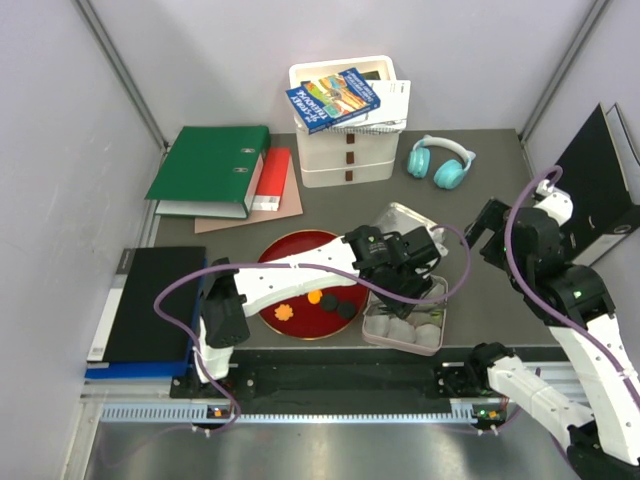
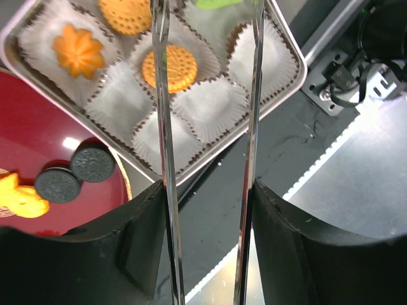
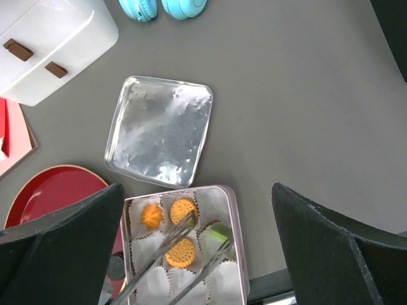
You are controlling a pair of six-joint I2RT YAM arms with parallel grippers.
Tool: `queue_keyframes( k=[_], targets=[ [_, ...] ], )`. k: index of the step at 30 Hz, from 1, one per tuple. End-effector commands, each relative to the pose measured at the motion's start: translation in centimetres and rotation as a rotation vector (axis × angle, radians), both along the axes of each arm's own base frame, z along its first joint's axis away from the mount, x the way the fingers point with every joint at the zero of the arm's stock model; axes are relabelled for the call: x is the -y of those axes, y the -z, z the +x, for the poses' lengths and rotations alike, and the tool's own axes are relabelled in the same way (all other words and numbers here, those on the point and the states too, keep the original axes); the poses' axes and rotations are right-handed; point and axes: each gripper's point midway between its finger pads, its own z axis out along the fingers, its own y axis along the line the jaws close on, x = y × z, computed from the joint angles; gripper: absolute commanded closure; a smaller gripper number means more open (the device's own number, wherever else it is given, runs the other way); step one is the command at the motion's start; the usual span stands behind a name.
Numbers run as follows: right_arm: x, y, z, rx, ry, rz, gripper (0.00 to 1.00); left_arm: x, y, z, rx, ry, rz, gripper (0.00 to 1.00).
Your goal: Pack the cookies
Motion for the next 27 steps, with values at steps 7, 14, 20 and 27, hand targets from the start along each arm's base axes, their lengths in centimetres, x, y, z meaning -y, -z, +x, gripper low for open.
queue_keyframes(
  k=[7, 14, 20, 27],
  targets=[
    [-0.9, -2.5, 1.3, 0.077, -0.024, 0.036, 0.01, -3.4, -8.1, 4.3, 0.257, -0.253, -0.163, 0.42],
    [-1.9, -2.3, 2.4, 0.074, -0.054, 0.051, 0.01, -6.2, -8.4, 5.1, 0.29, -0.339, -0.193, 0.44],
    [-2.4, -1.8, 2.7, 0.061, -0.071, 0.054, 0.01, -3.0, -6.9, 4.1, 0.219, -0.208, -0.215, 0.62],
    [-1.8, -1.5, 2.0, 0.062, -0.059, 0.043, 0.01, 0.0, -5.3, 3.2, 0.15, -0.09, -0.234, 0.74]
  ],
)
